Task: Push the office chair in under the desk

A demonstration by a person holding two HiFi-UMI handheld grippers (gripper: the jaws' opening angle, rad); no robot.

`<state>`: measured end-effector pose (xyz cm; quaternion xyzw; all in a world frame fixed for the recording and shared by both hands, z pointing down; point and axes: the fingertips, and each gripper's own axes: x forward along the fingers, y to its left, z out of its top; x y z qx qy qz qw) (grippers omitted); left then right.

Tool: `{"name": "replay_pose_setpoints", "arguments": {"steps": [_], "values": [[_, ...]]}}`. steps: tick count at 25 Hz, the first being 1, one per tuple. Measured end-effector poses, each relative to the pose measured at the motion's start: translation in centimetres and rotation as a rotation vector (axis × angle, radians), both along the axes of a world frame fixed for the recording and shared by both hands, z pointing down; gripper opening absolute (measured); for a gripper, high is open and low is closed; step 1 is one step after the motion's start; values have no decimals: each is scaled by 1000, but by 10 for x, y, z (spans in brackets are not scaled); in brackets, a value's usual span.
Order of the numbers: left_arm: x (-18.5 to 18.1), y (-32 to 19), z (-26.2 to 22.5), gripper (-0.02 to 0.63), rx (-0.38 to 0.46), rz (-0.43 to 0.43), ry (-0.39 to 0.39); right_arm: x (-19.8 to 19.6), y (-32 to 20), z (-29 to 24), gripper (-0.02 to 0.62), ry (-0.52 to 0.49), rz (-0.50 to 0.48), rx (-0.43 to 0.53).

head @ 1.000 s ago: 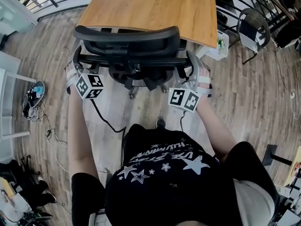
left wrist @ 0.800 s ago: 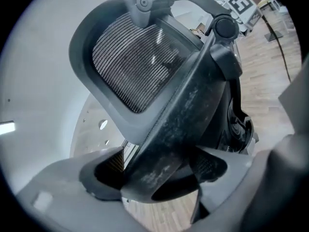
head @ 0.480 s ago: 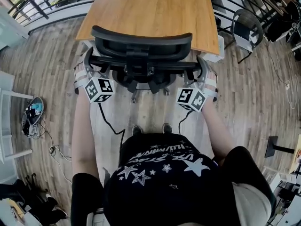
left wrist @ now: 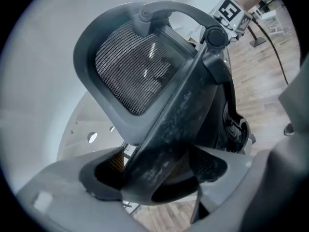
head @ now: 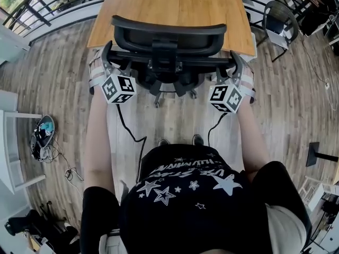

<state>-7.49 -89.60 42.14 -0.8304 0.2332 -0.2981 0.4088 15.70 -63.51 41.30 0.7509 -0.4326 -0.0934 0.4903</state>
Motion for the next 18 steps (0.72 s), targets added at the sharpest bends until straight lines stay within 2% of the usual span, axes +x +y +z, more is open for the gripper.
{"name": "replay_pose_setpoints", "arguments": {"steps": [13,18], "values": [[56,-43,0,422,1,37,-33,47,-35,0,252,-38,49,-20],[56,-46,1,420,10,45,-34,46,-37,1,252,-33,65,-15]]}}
